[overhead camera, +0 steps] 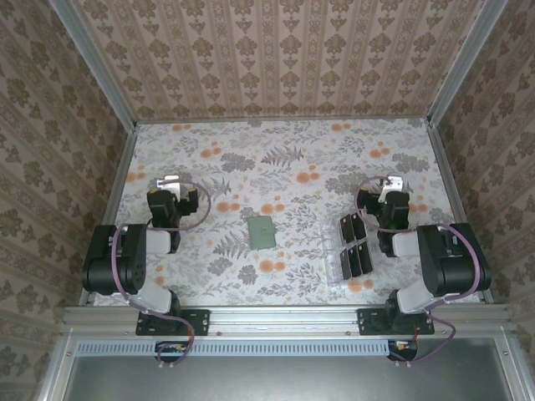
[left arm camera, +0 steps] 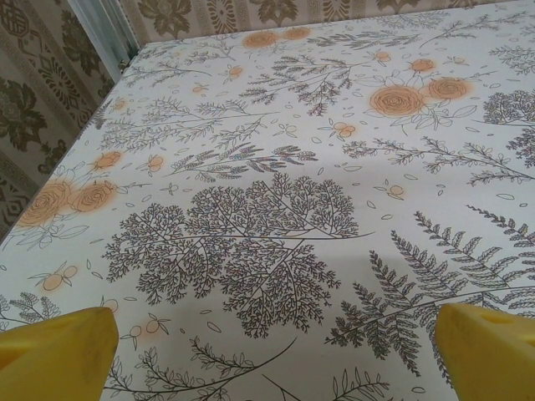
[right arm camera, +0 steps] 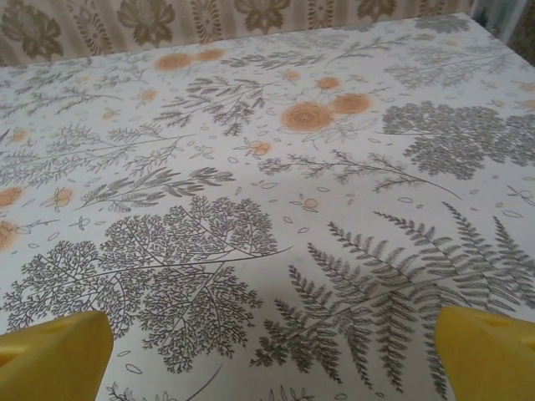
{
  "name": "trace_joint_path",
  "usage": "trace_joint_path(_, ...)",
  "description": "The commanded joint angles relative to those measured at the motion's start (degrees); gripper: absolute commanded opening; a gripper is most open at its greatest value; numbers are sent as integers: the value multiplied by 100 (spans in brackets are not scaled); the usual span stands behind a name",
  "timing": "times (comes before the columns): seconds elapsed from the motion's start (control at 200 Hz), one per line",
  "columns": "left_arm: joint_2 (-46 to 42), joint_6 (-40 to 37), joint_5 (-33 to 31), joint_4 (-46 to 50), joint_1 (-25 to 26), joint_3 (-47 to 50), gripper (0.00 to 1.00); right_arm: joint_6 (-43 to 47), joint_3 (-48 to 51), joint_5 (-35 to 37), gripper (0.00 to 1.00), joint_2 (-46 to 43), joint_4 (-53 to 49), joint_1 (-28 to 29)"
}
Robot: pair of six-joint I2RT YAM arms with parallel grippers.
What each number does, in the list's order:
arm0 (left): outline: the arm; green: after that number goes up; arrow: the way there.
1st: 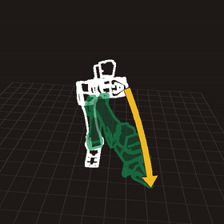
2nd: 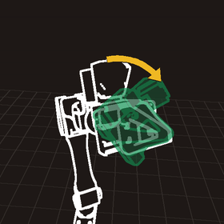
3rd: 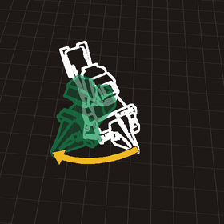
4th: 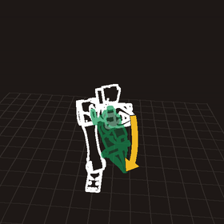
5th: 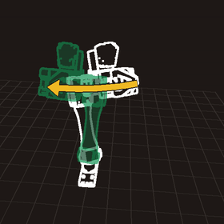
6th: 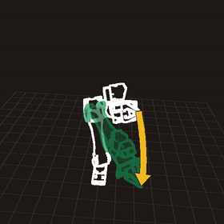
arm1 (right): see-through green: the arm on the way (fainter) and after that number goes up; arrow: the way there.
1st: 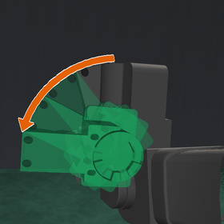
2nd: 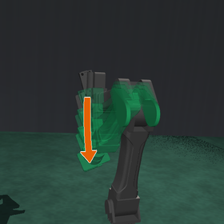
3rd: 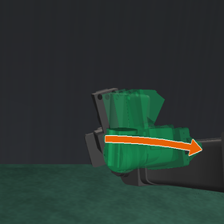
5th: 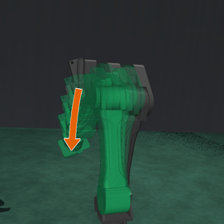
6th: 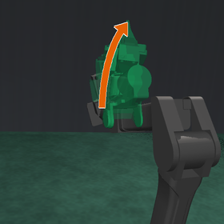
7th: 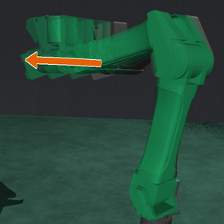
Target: Put the credit cards into the card holder
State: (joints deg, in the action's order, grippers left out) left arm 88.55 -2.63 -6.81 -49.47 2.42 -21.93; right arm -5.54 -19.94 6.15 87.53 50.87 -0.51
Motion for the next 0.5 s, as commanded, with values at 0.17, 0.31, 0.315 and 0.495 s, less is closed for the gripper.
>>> trace_joint_path(0.17,14,44,106,-36,-70,-135,100,224,-363,-121,100,58,-194,82)
trace_joint_path(0.31,15,44,122,-40,-76,-135,100,301,-300,23,100,7,-115,174)
trace_joint_path(0.315,14,44,120,-38,-75,-135,100,304,-304,16,100,8,-118,179)
trace_joint_path(0.495,13,46,118,-36,-75,-135,100,308,-313,9,100,4,-154,174)
